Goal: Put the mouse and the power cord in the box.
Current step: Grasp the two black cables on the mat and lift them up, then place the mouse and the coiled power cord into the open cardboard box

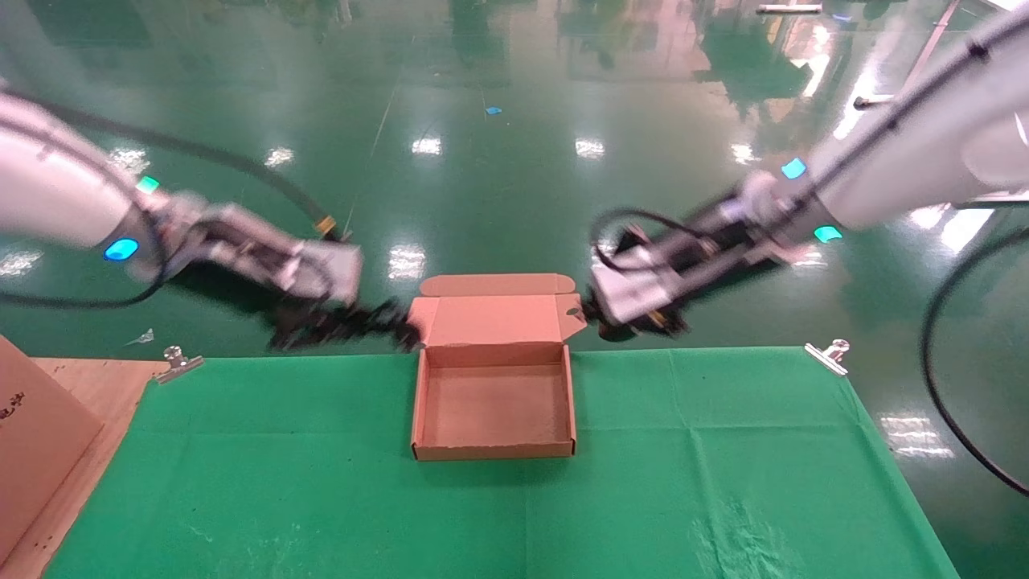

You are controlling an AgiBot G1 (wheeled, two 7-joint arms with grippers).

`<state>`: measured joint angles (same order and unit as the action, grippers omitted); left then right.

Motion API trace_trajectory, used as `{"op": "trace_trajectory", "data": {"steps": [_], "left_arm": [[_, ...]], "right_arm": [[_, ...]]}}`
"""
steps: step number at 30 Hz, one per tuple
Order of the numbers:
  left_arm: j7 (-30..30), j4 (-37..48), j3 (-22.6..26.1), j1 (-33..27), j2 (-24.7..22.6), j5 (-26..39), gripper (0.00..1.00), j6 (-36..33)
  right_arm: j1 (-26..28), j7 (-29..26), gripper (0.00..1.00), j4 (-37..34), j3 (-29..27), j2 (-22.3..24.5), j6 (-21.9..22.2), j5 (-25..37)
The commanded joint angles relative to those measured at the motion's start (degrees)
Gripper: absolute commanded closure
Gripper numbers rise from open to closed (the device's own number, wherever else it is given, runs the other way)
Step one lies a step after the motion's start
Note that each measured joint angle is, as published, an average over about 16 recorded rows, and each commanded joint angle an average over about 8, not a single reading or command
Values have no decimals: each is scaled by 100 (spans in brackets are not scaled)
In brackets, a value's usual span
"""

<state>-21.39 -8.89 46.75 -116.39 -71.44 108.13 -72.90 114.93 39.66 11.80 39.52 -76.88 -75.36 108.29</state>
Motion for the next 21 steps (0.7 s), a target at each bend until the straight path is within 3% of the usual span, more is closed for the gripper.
{"op": "trace_trajectory", "data": {"steps": [1, 11, 21], "left_arm": [[-38, -4, -18, -147, -182, -17, 100, 103], [-225, 211, -119, -193, -524, -112, 100, 1369], [-401, 130, -210, 65, -595, -350, 100, 1596]], "right_arm": [[110, -112, 100, 142, -25, -135, 13, -36], [-89, -1140, 100, 1625, 714, -177, 372, -650], [-100, -1499, 100, 1964, 1482, -145, 1158, -1195]]}}
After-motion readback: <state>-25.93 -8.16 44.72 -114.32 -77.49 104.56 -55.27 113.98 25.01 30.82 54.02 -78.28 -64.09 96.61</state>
